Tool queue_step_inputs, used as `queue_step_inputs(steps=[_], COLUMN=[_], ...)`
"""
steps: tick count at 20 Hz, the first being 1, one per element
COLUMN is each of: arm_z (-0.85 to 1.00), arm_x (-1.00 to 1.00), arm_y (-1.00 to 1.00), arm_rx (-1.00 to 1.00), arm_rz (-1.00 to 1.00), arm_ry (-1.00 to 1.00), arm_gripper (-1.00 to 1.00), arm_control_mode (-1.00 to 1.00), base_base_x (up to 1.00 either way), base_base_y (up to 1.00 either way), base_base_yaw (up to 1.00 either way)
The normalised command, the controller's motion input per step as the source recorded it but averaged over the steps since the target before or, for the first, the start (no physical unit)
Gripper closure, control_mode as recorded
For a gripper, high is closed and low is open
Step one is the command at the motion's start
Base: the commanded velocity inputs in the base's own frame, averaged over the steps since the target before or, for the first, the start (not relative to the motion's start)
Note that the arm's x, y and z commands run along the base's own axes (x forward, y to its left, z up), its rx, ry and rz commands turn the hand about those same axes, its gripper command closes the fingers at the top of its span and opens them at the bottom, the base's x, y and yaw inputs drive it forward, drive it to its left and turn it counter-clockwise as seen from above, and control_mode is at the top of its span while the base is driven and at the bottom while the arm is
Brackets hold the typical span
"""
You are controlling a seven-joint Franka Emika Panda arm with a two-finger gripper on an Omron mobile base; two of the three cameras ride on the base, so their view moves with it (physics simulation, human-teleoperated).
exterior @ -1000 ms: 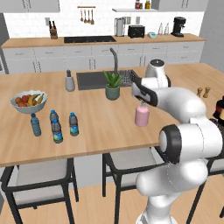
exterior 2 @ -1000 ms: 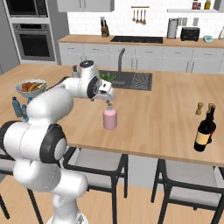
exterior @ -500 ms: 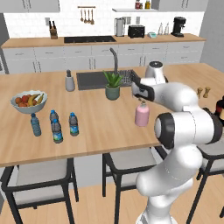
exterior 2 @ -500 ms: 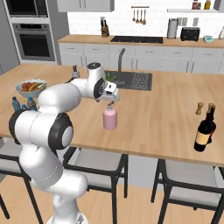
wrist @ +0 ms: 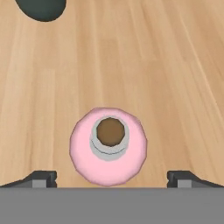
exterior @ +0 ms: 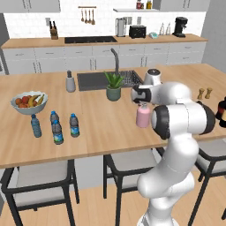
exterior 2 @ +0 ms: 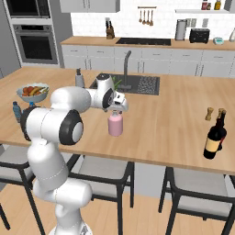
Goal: Move the plastic bottles in the middle to the plastics group, and the glass bottles in the middle to the glass group.
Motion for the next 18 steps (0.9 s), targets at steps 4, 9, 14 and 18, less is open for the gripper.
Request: queue_step_inputs(steps=[4,9,14,18], arm_z=[-0.23,-0.03,-0.16,-0.21], arm_x=[0.15,0.14,0.15,0.01], arm_y=[0.00,0.00,0.00,0.00], arm_rx=[0.00,0.00,0.00,0.00], arm_rz=[0.02,0.00,0.00,0.00], arm_ry=[0.03,0.00,0.00,-0.03], arm_gripper=[-1.00,-1.00,-1.00,-1.00], arm_control_mode=[-1.00,-1.00,-1.00,-1.00], base_base_x=[0.00,0.00,0.00,0.00], base_base_y=[0.00,0.00,0.00,0.00], base_base_yaw=[0.00,0.00,0.00,0.00])
